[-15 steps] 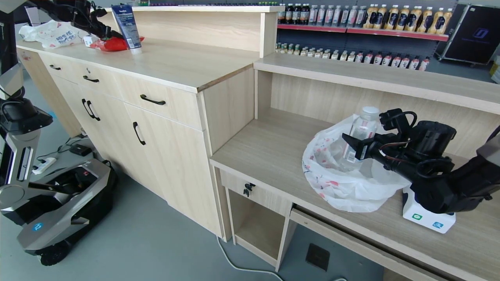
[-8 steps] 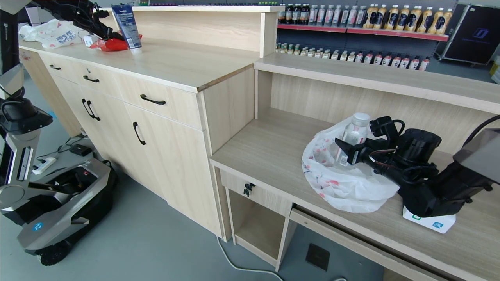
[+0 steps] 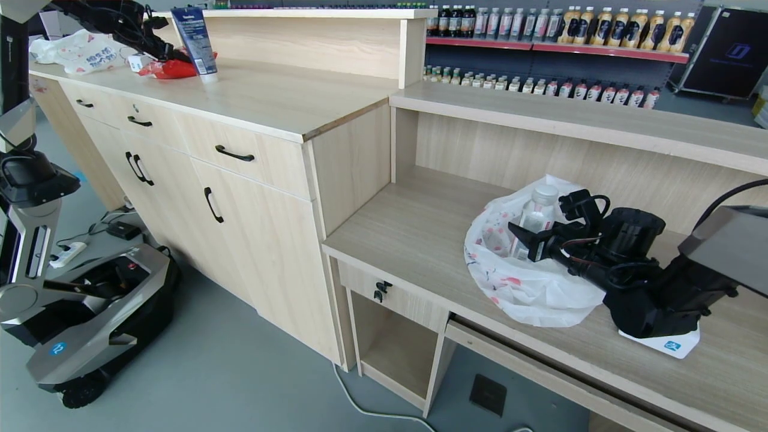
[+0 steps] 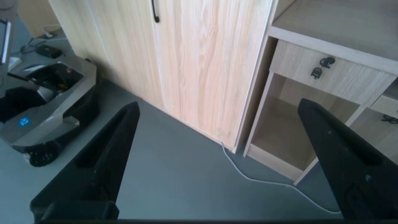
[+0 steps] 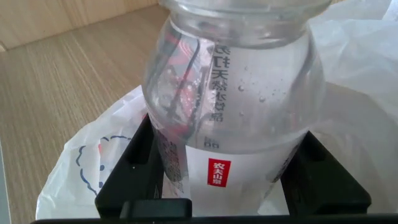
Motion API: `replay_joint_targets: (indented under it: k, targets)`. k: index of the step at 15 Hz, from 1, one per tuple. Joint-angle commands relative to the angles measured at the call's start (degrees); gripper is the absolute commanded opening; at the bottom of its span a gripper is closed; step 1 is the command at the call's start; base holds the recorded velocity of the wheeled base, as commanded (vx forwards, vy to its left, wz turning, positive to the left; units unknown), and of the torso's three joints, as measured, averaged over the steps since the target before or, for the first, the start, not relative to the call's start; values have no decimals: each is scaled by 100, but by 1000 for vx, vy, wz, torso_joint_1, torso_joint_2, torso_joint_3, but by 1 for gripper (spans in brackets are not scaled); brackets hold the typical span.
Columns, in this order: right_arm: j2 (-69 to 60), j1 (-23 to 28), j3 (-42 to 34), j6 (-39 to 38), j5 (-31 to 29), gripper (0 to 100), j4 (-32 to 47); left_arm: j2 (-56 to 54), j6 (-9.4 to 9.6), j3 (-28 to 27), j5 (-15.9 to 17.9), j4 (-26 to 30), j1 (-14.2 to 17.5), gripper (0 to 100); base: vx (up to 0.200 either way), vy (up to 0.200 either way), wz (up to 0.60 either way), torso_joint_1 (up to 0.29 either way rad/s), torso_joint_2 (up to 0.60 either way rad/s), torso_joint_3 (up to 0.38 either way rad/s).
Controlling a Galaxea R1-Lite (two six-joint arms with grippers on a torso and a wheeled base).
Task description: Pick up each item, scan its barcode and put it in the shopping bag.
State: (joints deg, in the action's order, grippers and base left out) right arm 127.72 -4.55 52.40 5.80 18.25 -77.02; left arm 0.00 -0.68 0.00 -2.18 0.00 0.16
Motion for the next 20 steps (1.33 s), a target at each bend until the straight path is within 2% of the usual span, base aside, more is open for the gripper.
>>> replay_joint_targets:
  k: [1,8,9,14,18,20]
  targets:
    - [78,-29,-19,9,3,0,3,0,-2,0,-2,0,2,100,0,0,0,0,0,0]
    - [60,-108,-45,61,3,0,29,0,-2,0,-10,0,2,100,0,0,0,0,0,0]
    - [-46,-125,-54,61,12,100,99,0,-2,0,-10,0,-7,100,0,0,0,0,0,0]
    - [-854,-125,-63,26,21,100,724,0,-2,0,-10,0,2,100,0,0,0,0,0,0]
    - [-3043,15,69,132,240,100,3149,0,-2,0,-2,0,-7,100,0,0,0,0,0,0]
    - [-4255,42,78,703,223,100,4520,0,-2,0,-2,0,2,100,0,0,0,0,0,0]
